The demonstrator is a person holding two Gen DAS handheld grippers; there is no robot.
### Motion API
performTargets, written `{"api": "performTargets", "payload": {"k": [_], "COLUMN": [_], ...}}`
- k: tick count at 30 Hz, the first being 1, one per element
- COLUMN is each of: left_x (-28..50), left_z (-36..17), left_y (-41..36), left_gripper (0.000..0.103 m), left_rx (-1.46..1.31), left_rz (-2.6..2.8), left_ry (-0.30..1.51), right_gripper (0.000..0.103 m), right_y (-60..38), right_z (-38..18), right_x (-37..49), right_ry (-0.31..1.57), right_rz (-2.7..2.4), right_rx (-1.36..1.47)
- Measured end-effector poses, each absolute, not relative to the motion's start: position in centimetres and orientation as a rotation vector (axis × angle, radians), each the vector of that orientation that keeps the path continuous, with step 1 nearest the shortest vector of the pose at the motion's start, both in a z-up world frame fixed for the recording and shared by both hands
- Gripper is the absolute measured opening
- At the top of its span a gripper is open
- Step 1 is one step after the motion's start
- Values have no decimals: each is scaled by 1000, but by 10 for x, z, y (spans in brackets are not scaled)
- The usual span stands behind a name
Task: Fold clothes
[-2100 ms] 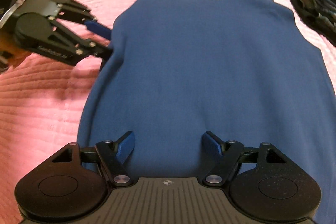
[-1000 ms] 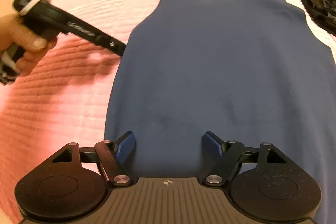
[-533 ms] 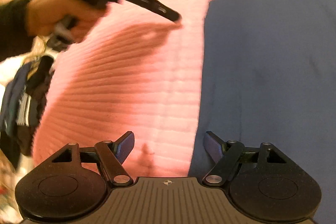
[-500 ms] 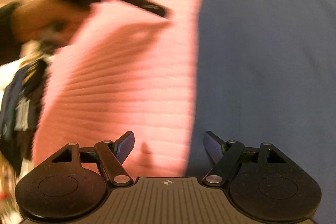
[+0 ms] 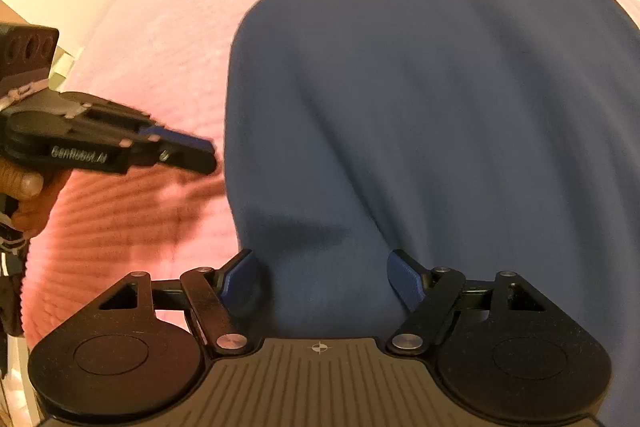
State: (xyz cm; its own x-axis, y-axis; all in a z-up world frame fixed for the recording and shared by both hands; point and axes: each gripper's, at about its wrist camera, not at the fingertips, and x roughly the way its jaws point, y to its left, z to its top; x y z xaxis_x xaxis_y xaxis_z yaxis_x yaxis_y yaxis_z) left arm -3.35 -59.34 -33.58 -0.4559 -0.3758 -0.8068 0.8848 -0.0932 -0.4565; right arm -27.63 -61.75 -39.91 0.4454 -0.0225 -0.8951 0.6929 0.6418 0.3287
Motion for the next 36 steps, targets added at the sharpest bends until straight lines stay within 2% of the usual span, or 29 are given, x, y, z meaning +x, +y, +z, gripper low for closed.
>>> {"api": "performTargets", "payload": {"k": [4,6,8,13,18,20,23,31,33,36], "left_x": [-42,-43,-39,-9,-4,-12,-17,32,36,32], "left_z": [-349,-353,-351,-326,-311,-319,-345,-315,-305,-291], "left_y": [-599,-599,-596,-591,-622,-642,-653,-658,-672,-702], "left_gripper": [15,1,0,0,3,5,6,8,12,26], "left_rx": [611,656,699,629,573,651,875,835,833,835], "left_rz": [-1638,-1609,-1584,-1561,-1658,-1678,-1608,-1491,-1502,-1520], "left_ry": [1271,1252,1207,1131,1007,987,967,938,898,825], "right_gripper": [76,76,76,76,76,93,94,94,94,94], "right_y": [-598,-588,-578,-558,-542,-542,-543,-593,-617,-666], "right_z": [-396,-395,-394,-386,-405,-411,-407,-377,-368,-362], "right_x": [-280,-281,-283,-275,-262,-267,-271,-291,-287,-279], "right_ry": [1069,1102,1138,1084,1095,1096,1139,1104,1099,1079], "right_rz": [-514,-510,-516,-416,-317,-287,-256,-354,-362,-383], "right_rx": [713,687,665,627,694,743,751,691,631,546]}}
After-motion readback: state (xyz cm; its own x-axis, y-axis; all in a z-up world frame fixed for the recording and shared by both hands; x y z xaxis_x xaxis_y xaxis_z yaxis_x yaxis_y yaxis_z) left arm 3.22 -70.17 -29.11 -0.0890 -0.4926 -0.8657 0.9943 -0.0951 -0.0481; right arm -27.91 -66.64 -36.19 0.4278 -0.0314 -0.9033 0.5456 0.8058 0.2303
